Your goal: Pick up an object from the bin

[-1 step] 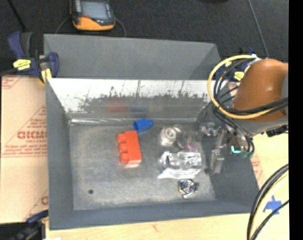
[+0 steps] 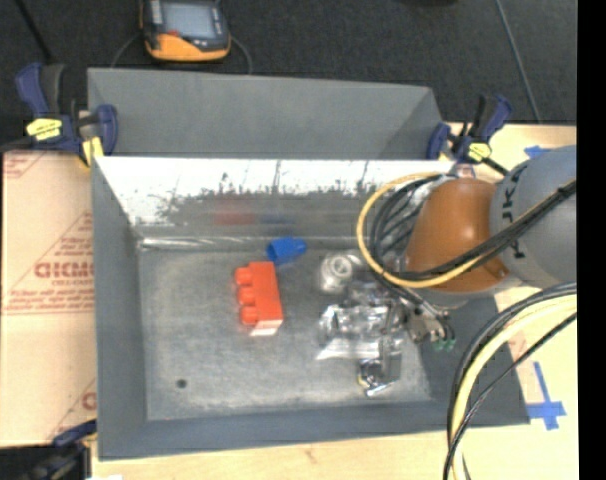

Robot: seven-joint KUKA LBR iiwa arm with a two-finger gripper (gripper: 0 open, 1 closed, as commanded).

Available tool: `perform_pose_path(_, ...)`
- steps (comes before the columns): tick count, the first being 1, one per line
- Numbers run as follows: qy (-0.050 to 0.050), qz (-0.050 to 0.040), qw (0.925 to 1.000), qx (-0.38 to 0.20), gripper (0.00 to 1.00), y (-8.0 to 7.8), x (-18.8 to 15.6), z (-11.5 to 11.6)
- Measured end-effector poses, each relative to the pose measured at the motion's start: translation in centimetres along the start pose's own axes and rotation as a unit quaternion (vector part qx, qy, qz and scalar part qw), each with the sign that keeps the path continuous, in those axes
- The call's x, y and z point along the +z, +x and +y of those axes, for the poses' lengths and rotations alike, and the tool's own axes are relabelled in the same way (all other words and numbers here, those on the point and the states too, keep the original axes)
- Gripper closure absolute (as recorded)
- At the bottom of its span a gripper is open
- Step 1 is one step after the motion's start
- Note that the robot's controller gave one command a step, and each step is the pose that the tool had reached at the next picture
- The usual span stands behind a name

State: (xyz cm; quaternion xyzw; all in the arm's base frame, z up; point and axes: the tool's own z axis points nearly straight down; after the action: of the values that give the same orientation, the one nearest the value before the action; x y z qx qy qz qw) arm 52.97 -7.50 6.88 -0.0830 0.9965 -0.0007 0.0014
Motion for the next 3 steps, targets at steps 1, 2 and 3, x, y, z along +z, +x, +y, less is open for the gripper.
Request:
perform_pose_path(1, 0.000, -0.0012, 0.9972, -0.075, 0.00, 4.3, -3.3, 2.0)
perform_pose_path(2, -0.001, 0.0006, 0.9867, -0.163, 0.00, 5.3, -4.1, 2.4)
perform_pose_path(3, 0.001, -0.0037, 0.8986, -0.439, 0.00, 4.4, -0.2, -0.8)
